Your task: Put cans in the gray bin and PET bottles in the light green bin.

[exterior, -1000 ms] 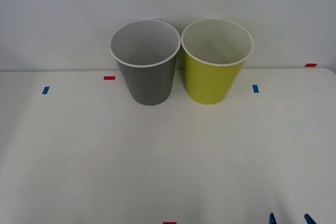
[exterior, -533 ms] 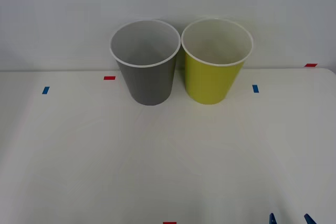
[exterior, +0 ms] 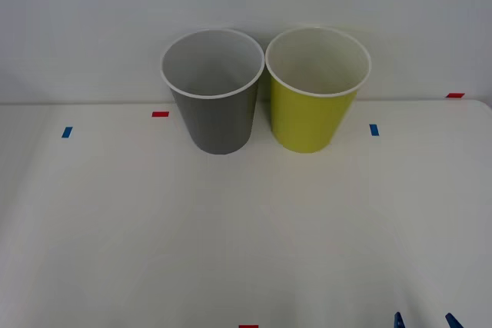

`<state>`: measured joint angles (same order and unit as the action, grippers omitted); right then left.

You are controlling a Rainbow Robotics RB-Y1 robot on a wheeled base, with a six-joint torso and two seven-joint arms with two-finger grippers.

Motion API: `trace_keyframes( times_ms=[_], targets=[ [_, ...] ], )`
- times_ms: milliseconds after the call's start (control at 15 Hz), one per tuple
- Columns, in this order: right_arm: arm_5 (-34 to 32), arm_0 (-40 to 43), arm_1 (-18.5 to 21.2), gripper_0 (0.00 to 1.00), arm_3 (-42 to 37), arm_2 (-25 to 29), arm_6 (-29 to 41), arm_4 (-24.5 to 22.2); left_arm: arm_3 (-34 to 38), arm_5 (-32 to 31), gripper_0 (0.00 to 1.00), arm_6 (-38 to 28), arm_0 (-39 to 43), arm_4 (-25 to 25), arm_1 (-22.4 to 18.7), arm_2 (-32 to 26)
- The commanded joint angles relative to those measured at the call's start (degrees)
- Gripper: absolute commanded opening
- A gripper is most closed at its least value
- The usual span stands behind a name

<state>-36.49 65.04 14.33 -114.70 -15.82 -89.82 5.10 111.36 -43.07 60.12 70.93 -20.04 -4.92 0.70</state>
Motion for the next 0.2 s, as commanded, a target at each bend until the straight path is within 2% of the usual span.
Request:
trace_keyframes(
  times_ms=[67, 200],
  targets=[
    [0.0, 0.0, 0.0, 0.65, 0.0, 0.0, 0.0, 0.0, 0.0, 0.0, 1.0, 0.0, 0.0, 0.0, 0.0, 0.0],
    [0.0, 0.0, 0.0, 0.65, 0.0, 0.0, 0.0, 0.0, 0.0, 0.0, 1.0, 0.0, 0.0, 0.0, 0.0, 0.0]
  ],
)
